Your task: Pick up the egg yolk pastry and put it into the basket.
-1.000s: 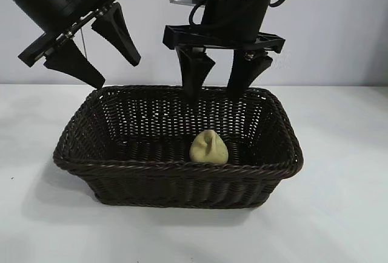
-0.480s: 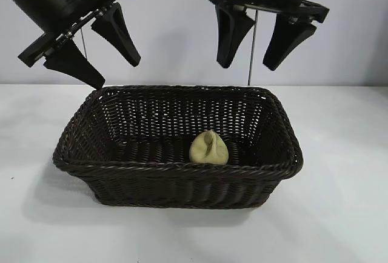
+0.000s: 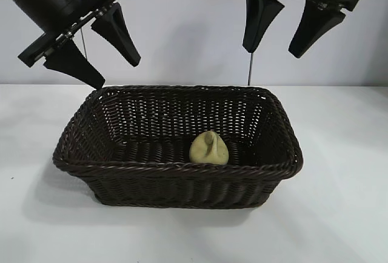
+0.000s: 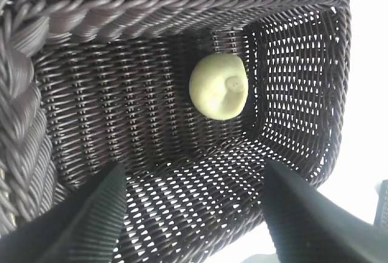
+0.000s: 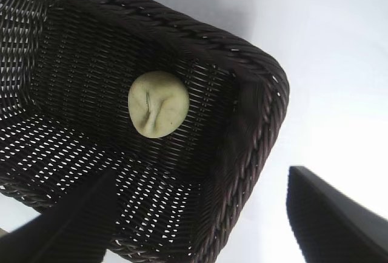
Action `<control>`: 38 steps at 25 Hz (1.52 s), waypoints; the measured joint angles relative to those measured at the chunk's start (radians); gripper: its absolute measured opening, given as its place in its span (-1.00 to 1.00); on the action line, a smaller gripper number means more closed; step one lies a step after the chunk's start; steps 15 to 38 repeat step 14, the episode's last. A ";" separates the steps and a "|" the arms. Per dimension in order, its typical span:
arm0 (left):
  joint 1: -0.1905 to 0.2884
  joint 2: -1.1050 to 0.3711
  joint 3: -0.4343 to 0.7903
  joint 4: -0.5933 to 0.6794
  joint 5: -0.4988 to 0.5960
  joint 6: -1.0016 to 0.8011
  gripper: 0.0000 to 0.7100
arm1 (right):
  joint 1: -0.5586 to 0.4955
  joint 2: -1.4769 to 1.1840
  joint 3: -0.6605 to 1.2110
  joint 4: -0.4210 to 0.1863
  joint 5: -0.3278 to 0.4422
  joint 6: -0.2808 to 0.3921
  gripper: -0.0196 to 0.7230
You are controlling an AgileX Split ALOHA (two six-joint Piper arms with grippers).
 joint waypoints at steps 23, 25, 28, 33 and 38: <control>0.000 0.000 0.000 0.000 -0.030 0.000 0.33 | 0.000 0.000 0.000 0.002 0.000 0.000 0.56; 0.000 0.000 0.000 0.000 -0.030 0.000 0.33 | 0.000 0.000 0.000 0.002 0.000 0.000 0.56; 0.000 0.000 0.000 0.000 -0.030 0.000 0.33 | 0.000 0.000 0.000 0.002 0.000 0.000 0.56; 0.000 0.000 0.000 0.000 -0.030 0.000 0.33 | 0.000 0.000 0.000 0.002 0.000 0.000 0.56; 0.000 0.000 0.000 0.000 -0.030 0.000 0.33 | 0.000 0.000 0.000 0.002 0.000 0.000 0.56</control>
